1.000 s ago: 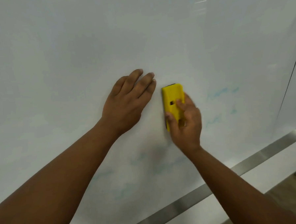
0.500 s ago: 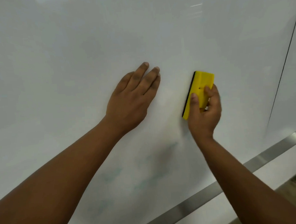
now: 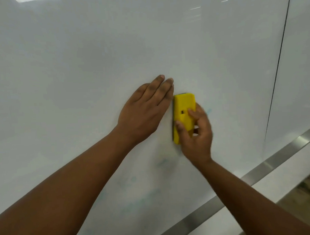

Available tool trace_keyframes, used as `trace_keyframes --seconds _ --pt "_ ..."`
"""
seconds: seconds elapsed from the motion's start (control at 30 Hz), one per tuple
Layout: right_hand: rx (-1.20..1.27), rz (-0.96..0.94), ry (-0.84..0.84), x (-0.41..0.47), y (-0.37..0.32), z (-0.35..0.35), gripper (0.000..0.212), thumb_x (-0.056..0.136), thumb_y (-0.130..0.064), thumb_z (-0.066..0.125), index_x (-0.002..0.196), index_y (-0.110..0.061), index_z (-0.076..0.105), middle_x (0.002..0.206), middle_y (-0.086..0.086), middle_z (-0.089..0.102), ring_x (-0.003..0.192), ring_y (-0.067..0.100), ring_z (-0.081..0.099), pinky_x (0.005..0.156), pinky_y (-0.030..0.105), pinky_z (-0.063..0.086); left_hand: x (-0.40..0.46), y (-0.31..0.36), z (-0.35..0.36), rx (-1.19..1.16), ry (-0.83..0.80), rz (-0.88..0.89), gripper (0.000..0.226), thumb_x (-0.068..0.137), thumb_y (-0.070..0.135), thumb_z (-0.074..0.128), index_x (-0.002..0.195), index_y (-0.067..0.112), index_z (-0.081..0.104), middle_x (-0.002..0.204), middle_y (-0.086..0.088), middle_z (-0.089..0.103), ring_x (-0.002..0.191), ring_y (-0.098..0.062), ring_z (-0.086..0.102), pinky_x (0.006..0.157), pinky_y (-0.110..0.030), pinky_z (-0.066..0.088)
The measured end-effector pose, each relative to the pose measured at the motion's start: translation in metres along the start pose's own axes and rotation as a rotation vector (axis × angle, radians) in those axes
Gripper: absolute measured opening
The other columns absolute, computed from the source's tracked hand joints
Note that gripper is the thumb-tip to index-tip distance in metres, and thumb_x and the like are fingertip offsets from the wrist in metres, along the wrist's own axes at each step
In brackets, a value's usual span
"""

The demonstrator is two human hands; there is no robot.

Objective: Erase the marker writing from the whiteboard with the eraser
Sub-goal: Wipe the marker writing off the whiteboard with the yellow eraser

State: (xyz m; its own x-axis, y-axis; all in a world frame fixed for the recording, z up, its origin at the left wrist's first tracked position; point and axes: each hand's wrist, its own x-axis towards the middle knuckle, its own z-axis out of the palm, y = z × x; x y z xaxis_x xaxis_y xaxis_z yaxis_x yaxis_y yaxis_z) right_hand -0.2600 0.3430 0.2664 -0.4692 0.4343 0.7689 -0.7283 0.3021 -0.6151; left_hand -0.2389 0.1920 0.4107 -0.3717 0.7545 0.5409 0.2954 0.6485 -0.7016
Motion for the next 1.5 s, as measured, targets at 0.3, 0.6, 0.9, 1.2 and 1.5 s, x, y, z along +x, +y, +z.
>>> trace_keyframes --seconds 0.3,0.6,0.9,1.2,1.5 --pt "0.008 0.112 0.065 0.027 0.019 -0.022 0.045 0.091 -0.043 0.069 0.132 -0.027 0.060 0.150 -0.007 0.050 0.135 0.020 0.053 0.100 0.058 0.050 0.022 0.016 0.005 0.015 -0.010 0.012 0.065 0.099 0.003 0.000 0.155 0.002 0.032 0.163 -0.014 0.032 0.152 -0.032 0.029 0.119 -0.042 0.031" --pt "-0.013 0.153 0.099 0.043 0.034 -0.040 0.041 0.093 -0.041 0.068 0.133 -0.032 0.060 0.150 -0.012 0.048 0.136 0.012 0.050 0.104 0.056 0.048 0.045 0.036 0.019 -0.001 -0.051 0.079 0.067 0.100 0.008 -0.005 0.156 0.003 0.032 0.165 -0.014 0.029 0.153 -0.033 0.025 0.121 -0.043 0.028" --pt "-0.126 0.166 0.175 0.051 0.064 -0.060 0.044 0.097 -0.037 0.062 0.136 -0.017 0.060 0.143 -0.001 0.054 0.138 0.011 0.047 0.112 0.048 0.044 0.045 0.042 0.022 0.019 -0.048 0.086 0.062 0.101 0.006 0.000 0.157 0.002 0.028 0.166 -0.014 0.024 0.154 -0.032 0.022 0.123 -0.043 0.024" --pt "-0.153 0.241 0.125 0.042 0.084 -0.088 0.039 0.094 -0.034 0.064 0.132 -0.024 0.061 0.148 -0.001 0.051 0.138 0.016 0.048 0.111 0.051 0.045 0.046 0.049 0.026 0.076 -0.066 0.150 0.060 0.101 0.006 0.009 0.156 0.004 0.031 0.166 -0.013 0.025 0.154 -0.032 0.023 0.124 -0.043 0.026" --pt "-0.159 0.459 0.135 -0.004 0.106 -0.096 0.037 0.097 -0.022 0.066 0.134 -0.020 0.059 0.151 0.000 0.049 0.139 0.022 0.048 0.112 0.054 0.043 0.042 0.059 0.032 0.073 -0.073 0.126 0.060 0.101 0.005 0.006 0.156 0.004 0.030 0.167 -0.012 0.025 0.154 -0.031 0.023 0.124 -0.043 0.024"
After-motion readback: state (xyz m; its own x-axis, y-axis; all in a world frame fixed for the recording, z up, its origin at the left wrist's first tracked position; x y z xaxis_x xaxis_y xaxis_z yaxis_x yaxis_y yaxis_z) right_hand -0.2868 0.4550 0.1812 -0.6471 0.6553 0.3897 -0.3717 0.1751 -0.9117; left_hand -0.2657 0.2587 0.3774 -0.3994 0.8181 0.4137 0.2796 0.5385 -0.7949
